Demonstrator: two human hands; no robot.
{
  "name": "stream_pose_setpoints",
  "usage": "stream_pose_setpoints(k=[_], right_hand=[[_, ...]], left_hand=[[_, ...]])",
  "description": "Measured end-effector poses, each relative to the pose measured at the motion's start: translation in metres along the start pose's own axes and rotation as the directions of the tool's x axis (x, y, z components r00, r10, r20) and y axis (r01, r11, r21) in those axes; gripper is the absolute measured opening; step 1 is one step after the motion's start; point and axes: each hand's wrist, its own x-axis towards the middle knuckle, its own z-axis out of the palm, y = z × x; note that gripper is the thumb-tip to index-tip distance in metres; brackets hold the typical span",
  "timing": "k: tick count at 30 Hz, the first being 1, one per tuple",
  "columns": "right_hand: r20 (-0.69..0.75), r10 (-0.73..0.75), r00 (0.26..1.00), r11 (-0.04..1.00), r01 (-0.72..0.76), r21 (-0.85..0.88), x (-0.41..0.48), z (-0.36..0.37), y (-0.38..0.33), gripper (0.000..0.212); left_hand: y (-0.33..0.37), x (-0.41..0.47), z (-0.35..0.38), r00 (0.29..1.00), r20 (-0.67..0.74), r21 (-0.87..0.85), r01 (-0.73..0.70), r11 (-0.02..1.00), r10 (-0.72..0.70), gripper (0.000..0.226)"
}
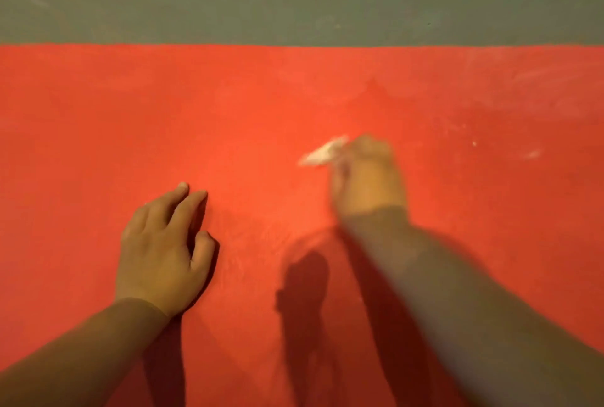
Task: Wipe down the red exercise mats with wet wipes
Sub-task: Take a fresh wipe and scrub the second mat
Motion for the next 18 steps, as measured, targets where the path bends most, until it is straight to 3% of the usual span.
stream_pose_setpoints(k=[1,3,4,5,6,8,10,12,15,18], right_hand=[[0.076,-0.156,0.985,0.984,0.149,0.095,-0.019,0.0,-0.021,0.015],[0.298,-0.472,0.83,0.877,0.407,0.255,-0.041,-0.006,-0.036,0.014],[0.359,-0.548,0.755,0.835,0.474,0.279,-0.036,-0.009,-0.026,0.014],[0.381,-0.535,0.754,0.845,0.488,0.219,-0.021,-0.011,-0.007,0.019],[0.341,-0.45,0.826,0.893,0.43,0.137,-0.003,-0.014,0.014,0.024],[0.122,-0.125,0.985,0.988,0.134,-0.076,0.038,-0.023,0.064,0.025],[-0.039,0.166,0.985,0.981,-0.169,-0.09,0.063,-0.025,0.085,0.024],[-0.013,0.229,0.973,0.971,-0.229,-0.074,0.063,-0.012,0.061,0.023],[0.167,-0.135,0.977,0.983,0.111,0.146,0.031,0.003,-0.001,0.017],[0.326,-0.472,0.819,0.871,0.376,0.316,0.018,-0.003,-0.008,0.024]], left_hand=[[0.006,0.01,-0.001,0.999,-0.018,-0.002,0.028,1.0,-0.028,0.057],[0.022,0.037,0.001,0.999,-0.012,-0.025,0.051,0.998,-0.051,0.053],[0.031,0.049,0.003,0.999,0.007,-0.033,0.046,0.998,-0.046,0.054],[0.039,0.059,0.008,0.998,0.038,-0.033,0.041,0.999,-0.04,0.056],[0.045,0.064,0.011,0.998,0.061,-0.022,0.036,0.999,-0.034,0.058],[0.051,0.068,0.02,0.996,0.073,0.007,0.041,0.999,-0.041,0.061],[0.047,0.068,0.023,0.998,0.053,0.037,0.041,0.998,-0.043,0.062],[0.045,0.07,0.024,0.998,0.055,0.041,0.041,0.998,-0.044,0.062],[0.047,0.071,0.021,0.996,0.069,0.044,0.05,0.998,-0.053,0.063],[0.048,0.071,0.02,0.996,0.074,0.048,0.047,0.998,-0.05,0.064]])
